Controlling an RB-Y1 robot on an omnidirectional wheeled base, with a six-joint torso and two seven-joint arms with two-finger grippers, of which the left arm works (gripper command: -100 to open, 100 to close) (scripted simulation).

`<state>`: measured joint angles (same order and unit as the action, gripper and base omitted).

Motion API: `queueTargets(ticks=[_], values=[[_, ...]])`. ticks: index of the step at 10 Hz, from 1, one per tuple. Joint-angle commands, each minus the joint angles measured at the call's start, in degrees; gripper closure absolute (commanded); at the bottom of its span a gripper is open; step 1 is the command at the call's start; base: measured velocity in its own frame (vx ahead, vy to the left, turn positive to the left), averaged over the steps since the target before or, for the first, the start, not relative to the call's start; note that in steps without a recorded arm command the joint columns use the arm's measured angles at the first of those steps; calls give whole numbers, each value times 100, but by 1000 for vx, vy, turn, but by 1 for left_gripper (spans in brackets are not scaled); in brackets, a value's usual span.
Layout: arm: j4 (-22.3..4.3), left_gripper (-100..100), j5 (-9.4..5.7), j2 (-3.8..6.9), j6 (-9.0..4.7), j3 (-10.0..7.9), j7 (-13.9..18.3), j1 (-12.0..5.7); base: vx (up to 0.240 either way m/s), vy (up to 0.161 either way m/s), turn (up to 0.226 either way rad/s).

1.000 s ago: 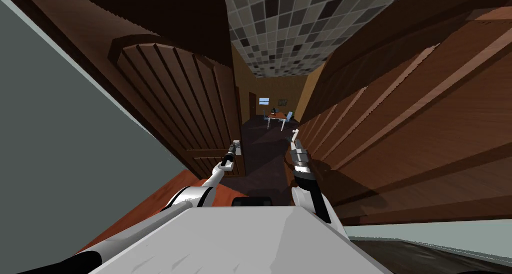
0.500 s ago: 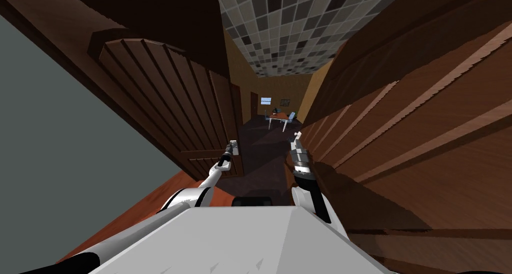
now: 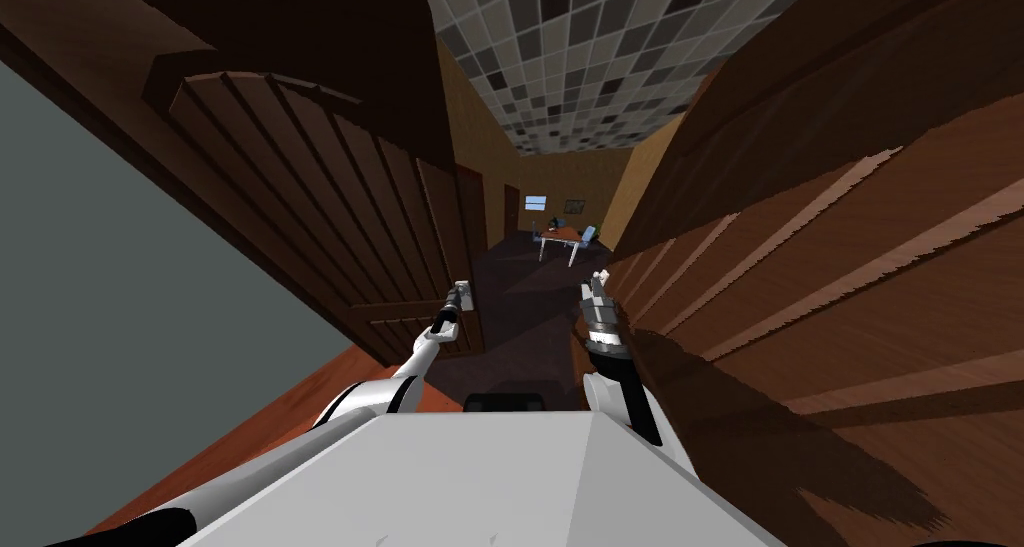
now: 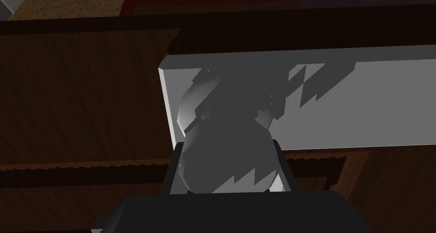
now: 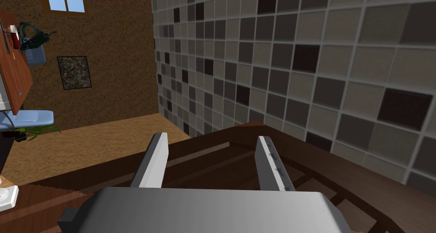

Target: Push the door open

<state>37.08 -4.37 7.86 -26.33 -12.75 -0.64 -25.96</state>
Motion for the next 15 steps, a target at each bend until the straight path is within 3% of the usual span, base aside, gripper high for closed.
queueTargets(ticks=[1,5,15], values=[[-81,100,-28,45,-73,-64,-5,-66,172,-109,53],[-134,100,-49,121,-108,-175,-21,-62,129,-65,64],[-160,100,-5,169,-114,-357,-15,-56,171,-46,89]])
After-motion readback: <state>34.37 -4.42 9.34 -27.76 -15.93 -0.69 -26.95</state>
